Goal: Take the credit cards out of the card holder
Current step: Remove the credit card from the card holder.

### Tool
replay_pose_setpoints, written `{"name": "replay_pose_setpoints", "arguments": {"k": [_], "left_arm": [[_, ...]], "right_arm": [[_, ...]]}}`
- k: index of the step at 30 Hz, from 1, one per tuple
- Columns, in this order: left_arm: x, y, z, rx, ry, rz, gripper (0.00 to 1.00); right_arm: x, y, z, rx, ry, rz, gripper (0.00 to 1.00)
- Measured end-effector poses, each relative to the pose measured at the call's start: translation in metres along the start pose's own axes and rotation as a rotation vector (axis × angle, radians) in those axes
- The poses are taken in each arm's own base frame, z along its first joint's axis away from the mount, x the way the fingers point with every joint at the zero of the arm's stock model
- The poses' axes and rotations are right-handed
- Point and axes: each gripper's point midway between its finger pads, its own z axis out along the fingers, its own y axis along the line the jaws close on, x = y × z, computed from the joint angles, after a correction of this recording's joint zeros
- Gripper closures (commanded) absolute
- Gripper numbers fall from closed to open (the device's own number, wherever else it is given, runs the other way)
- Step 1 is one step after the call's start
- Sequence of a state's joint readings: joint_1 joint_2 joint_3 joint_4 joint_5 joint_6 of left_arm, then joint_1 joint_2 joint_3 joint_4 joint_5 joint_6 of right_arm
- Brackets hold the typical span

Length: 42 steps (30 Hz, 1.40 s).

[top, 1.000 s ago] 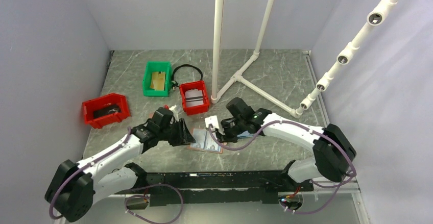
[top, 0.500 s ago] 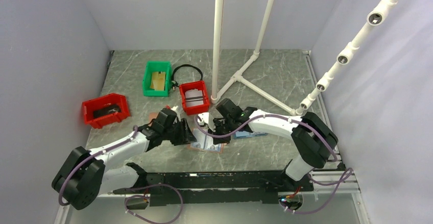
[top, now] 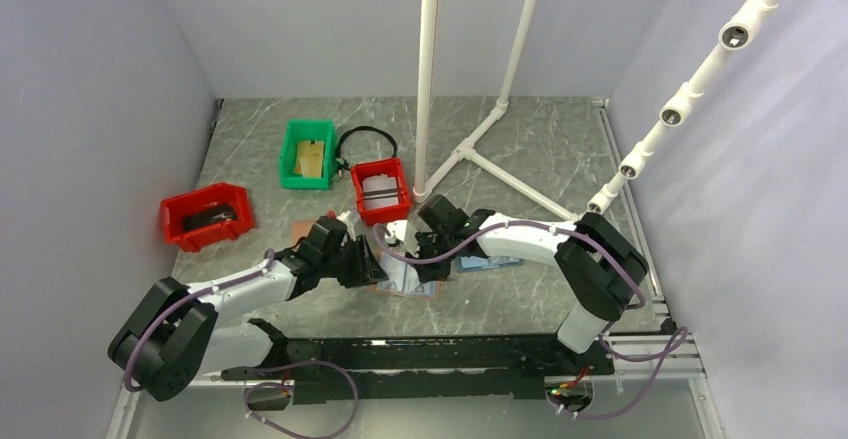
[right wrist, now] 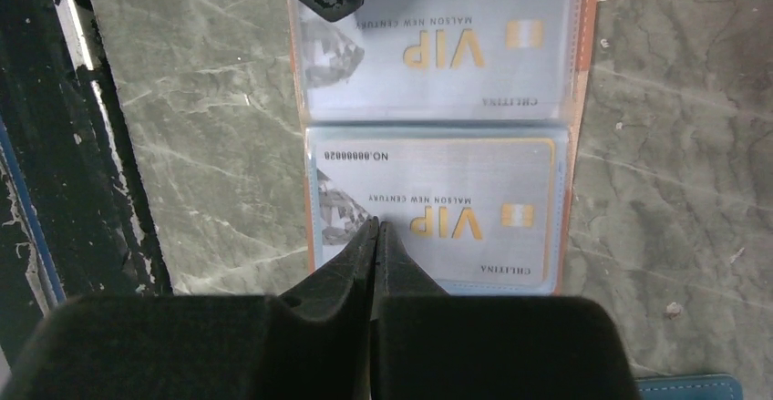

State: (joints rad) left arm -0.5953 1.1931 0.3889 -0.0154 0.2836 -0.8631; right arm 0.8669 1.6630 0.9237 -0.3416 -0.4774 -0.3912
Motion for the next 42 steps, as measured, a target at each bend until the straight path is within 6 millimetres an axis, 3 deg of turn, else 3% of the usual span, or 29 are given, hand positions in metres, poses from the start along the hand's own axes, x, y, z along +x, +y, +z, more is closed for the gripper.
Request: {"name": "replay_pose_setpoints", "arguments": {"k": [7,14,22,28,33,39,42], "left_arm": [[-0.004,-0.017,0.001,0.084,-0.013,-0.021,0.7],[-0.003,-0.03,0.001,0.173,-0.015,-0.04,0.73],[0.002,-0.037,0.012,0.251,0.013,-0.077,0.8],[0.0,-0.052,0.02,0.336,0.024,-0.087,0.82],[0.001,-0.06,0.024,0.379,0.035,-0.089,0.78],[0.002,-0.067,0.022,0.405,0.038,-0.078,0.66],[0.001,-0.069,0.02,0.411,0.034,-0.074,0.65]], "right_arm": [[-0.002,-0.001,-0.001,0.007,-0.002,0.008,1.0],[-0.002,-0.005,-0.003,0.006,-0.012,0.042,1.0],[-0.005,-0.01,-0.014,-0.052,-0.07,0.155,0.76],[-0.009,-0.014,-0.02,-0.068,-0.105,0.254,0.72],[-0.011,-0.021,-0.024,-0.051,-0.125,0.365,0.62],[-0.014,-0.032,-0.033,-0.052,-0.17,0.484,0.57],[-0.017,-0.036,-0.037,-0.065,-0.196,0.534,0.57]]}}
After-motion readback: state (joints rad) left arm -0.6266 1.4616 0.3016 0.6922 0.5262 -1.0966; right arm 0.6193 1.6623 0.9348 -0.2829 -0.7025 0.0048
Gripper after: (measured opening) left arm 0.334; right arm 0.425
